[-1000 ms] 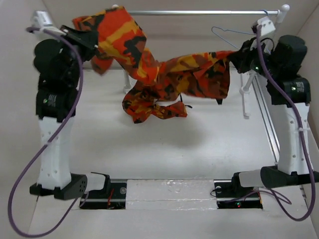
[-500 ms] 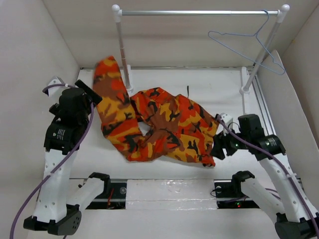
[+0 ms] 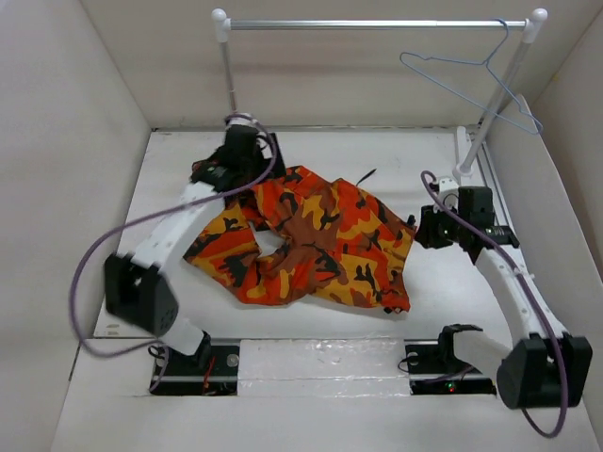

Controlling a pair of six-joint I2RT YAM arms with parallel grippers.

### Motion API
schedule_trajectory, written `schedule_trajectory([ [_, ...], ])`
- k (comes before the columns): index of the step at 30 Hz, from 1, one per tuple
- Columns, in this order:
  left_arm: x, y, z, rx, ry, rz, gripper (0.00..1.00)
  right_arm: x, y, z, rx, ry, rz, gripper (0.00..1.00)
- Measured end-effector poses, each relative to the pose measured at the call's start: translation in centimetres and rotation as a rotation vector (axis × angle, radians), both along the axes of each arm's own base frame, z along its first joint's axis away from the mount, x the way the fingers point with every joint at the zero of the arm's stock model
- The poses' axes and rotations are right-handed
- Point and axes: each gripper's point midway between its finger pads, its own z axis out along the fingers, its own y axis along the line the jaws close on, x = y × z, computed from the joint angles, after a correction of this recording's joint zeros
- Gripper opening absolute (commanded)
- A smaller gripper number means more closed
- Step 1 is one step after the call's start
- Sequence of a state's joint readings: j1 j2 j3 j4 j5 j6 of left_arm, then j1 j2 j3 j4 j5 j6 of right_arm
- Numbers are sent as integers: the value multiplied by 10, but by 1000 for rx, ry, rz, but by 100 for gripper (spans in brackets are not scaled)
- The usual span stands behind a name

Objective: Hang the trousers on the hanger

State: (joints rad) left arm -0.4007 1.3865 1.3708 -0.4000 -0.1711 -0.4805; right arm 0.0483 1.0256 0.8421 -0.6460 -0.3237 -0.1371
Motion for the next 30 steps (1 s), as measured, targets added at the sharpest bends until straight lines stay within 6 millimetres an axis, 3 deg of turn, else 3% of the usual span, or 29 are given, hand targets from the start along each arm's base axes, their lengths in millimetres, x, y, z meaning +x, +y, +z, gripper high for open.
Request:
schedule_trajectory([
  [1,19,-24,-36,21,71,-60,99,12,-8,-8,4,0,-35,65],
  [4,44,-40,-114,108,238,-108,99,38,-23,-31,8,21,-91,73],
  [6,58,-32,-150,148,308,-92,99,55,-27,-49,23,36,-110,74],
  [8,62,-11,-173,157,366,-54,97,64,-27,-70,45,64,-121,74],
  [12,62,52,-196,69,412,95,89,67,-22,-109,90,122,-138,71],
  [15,34,105,-219,-7,454,244,88,82,-17,-112,132,72,-139,56],
  [16,22,117,-225,-30,470,283,88,87,-16,-112,146,58,-141,45],
  [17,10,126,-231,-47,485,317,89,96,-13,-107,172,21,-143,24],
  [18,5,129,-232,-69,479,337,89,92,-12,-117,175,46,-145,24],
  [19,3,129,-228,-89,463,347,89,94,-10,-118,195,38,-147,12],
  [21,-5,126,-227,-115,455,355,90,95,-6,-120,225,30,-140,0],
  [25,-30,126,-227,-114,466,390,90,97,-11,-112,261,14,-163,0],
  [30,-44,155,-209,-108,422,506,89,100,-38,-58,259,-121,-223,0],
])
